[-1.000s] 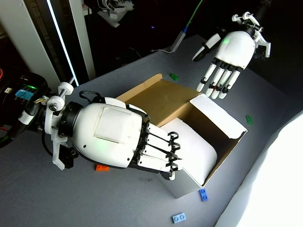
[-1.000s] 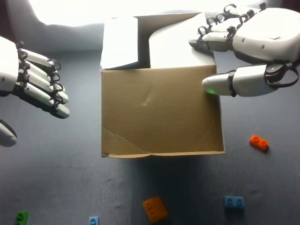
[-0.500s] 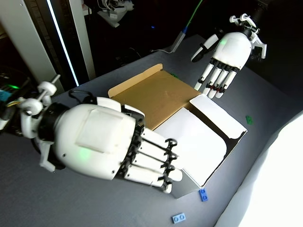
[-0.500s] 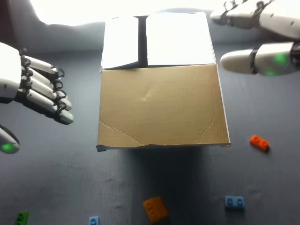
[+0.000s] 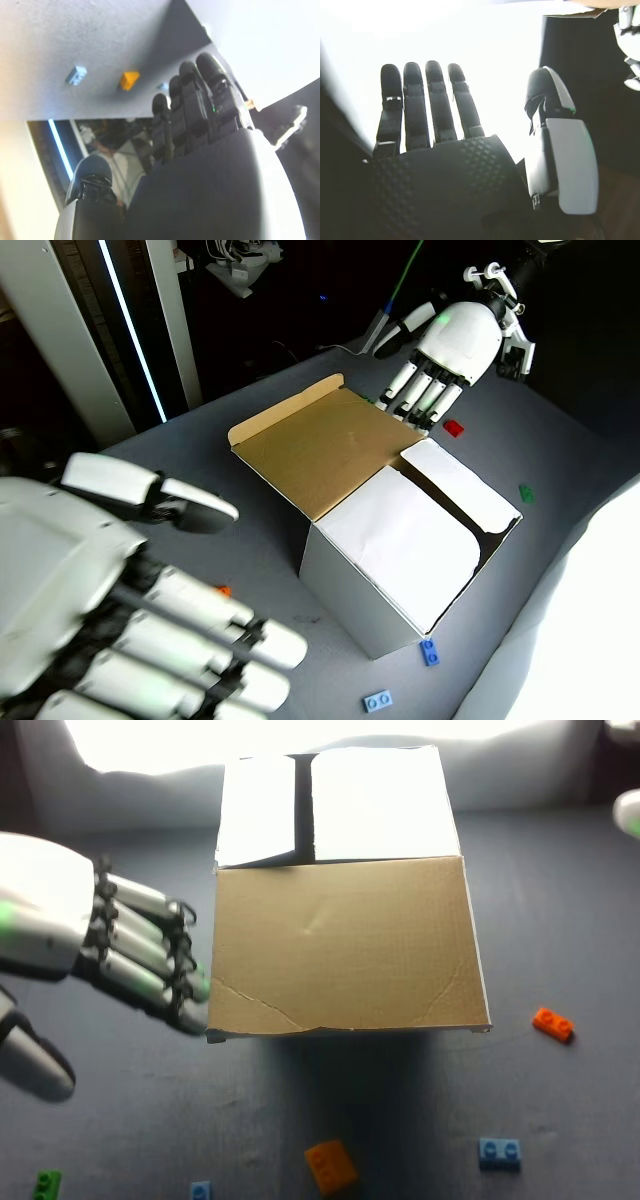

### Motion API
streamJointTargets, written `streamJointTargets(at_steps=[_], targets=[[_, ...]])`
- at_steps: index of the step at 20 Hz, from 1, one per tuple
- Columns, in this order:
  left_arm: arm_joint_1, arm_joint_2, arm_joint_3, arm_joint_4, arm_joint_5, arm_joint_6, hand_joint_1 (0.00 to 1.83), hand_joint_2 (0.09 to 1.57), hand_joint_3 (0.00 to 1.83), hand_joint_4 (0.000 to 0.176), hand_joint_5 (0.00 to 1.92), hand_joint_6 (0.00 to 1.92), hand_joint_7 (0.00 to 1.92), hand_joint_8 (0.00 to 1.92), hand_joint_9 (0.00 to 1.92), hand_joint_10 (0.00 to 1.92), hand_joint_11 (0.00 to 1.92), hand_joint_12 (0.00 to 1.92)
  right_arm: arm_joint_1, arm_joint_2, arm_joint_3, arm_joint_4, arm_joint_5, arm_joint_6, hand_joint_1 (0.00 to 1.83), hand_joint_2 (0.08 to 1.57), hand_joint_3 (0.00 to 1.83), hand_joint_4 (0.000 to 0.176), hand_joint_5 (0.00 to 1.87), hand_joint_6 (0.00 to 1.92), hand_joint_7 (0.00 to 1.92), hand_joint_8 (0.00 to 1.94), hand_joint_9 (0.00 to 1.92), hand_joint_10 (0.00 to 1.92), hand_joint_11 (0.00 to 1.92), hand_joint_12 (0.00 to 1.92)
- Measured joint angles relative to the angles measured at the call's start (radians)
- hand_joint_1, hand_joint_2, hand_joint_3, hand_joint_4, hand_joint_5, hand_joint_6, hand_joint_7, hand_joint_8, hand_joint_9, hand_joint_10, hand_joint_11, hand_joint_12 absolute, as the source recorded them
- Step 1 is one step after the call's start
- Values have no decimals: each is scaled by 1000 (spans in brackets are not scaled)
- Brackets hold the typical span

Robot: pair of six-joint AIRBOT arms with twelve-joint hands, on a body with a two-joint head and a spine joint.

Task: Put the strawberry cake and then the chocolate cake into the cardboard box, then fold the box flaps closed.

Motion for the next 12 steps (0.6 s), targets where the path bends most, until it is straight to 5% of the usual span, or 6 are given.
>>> streamJointTargets(at_steps=[5, 12], targets=[[46, 0, -59, 3, 4, 27, 0, 1152, 0, 65, 343, 17, 364, 10, 385, 11, 0, 1021, -22, 50, 0, 1, -13, -2, 25, 1236, 3, 0, 229, 0, 217, 3, 222, 7, 0, 813], [49, 2, -166, -13, 50, 29, 0, 1165, 0, 75, 298, 3, 384, 2, 417, 6, 13, 1055, -14, 37, 0, -2, -31, -16, 2, 1235, 2, 0, 253, 5, 243, 1, 282, 22, 0, 854]])
